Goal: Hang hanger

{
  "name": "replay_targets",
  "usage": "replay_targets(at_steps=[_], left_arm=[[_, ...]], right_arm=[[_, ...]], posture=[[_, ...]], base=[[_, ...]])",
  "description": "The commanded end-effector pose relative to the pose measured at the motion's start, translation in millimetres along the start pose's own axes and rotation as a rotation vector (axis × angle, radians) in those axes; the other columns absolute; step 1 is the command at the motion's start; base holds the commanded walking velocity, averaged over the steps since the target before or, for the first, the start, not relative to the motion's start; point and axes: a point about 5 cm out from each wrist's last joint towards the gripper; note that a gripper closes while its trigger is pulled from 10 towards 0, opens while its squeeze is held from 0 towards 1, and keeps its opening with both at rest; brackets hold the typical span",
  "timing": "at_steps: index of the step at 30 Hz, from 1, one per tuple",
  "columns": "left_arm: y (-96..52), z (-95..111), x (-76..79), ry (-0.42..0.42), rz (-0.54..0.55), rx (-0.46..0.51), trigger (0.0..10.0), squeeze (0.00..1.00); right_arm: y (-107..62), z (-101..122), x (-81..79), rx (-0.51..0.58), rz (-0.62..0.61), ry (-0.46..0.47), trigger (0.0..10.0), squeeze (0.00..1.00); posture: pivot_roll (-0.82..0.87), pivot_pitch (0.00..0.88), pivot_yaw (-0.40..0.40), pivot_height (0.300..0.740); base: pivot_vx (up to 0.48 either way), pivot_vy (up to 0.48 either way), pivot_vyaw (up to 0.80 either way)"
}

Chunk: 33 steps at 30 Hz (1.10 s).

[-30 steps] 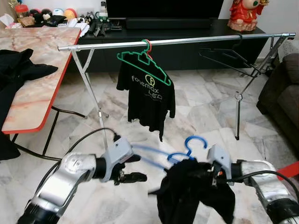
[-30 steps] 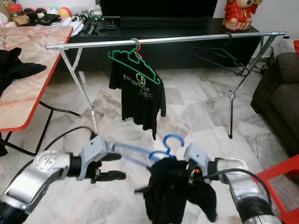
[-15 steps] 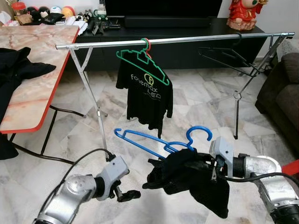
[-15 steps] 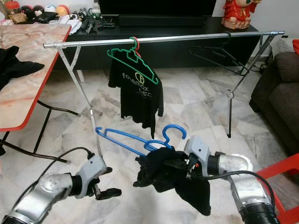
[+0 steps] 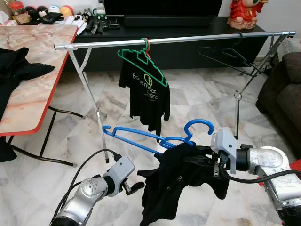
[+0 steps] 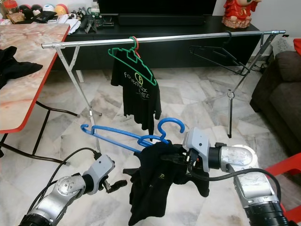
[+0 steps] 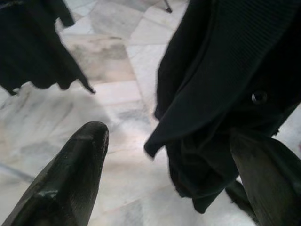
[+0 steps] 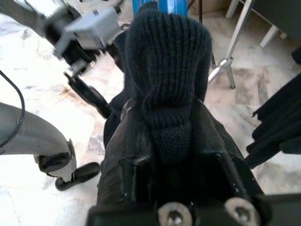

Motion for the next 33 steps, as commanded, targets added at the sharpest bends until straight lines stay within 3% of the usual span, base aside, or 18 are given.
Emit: replay_targets(at_steps=[1, 6, 23, 24, 25, 26, 33], left_arm=[[1.3, -4.4, 2.3, -0.003, -0.011, -0.005, 10.0, 0.00], [6.1, -4.9, 6.8, 0.025, -0.058, -0.008, 10.0, 0.00], [15.6, 7.3, -6.8, 0.079, 0.052, 0.060, 10.0, 0.00], [15.7, 7.0, -6.6, 0.086, 0.049, 0.057, 4.8, 0.00], [15.7, 6.8, -6.7, 0.093, 0.050, 0.055, 3.2, 0.00], [16.0, 6.3, -6.8, 0.100, 0.050, 0.055, 0.0, 0.00], [15.4, -0.3, -4.6, 0.130, 0.031, 0.029, 0.0, 0.00]], right_arm=[[-1.6, 16.6, 1.1, 0.044, 0.015, -0.049, 0.0, 0.00], [0.3, 27.1, -2.0, 0.055, 0.040, -0.083, 0.0, 0.00], [2.0, 47.4, -9.5, 0.070, 0.090, -0.147, 0.0, 0.00], [2.0, 47.5, -9.6, 0.069, 0.091, -0.148, 0.0, 0.00], [2.0, 47.8, -9.6, 0.070, 0.091, -0.149, 0.0, 0.00], [2.0, 48.5, -9.8, 0.069, 0.092, -0.149, 0.0, 0.00], [2.3, 50.8, -9.7, 0.067, 0.091, -0.155, 0.0, 0.00]], posture=[[-0.06, 0.133, -0.055, 0.740], [-0.06, 0.123, -0.055, 0.740], [-0.07, 0.111, -0.058, 0.740], [-0.07, 0.111, -0.058, 0.740], [-0.06, 0.111, -0.059, 0.740], [-0.06, 0.111, -0.059, 0.740], [-0.06, 0.115, -0.059, 0.740]], base=[[0.000, 0.000, 0.00], [0.000, 0.000, 0.00], [0.000, 0.000, 0.00], [0.000, 0.000, 0.00], [0.000, 0.000, 0.00], [0.000, 0.000, 0.00], [0.000, 0.000, 0.00]])
Point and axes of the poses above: a point about 5 cm out from each wrist's last joint towards the gripper, its own y axis pointing out of the wrist towards the gripper, its own z axis along the axis of the wrist's last joint, x = y × z, and after that the axes turned 5 degrees about -y, right-handed
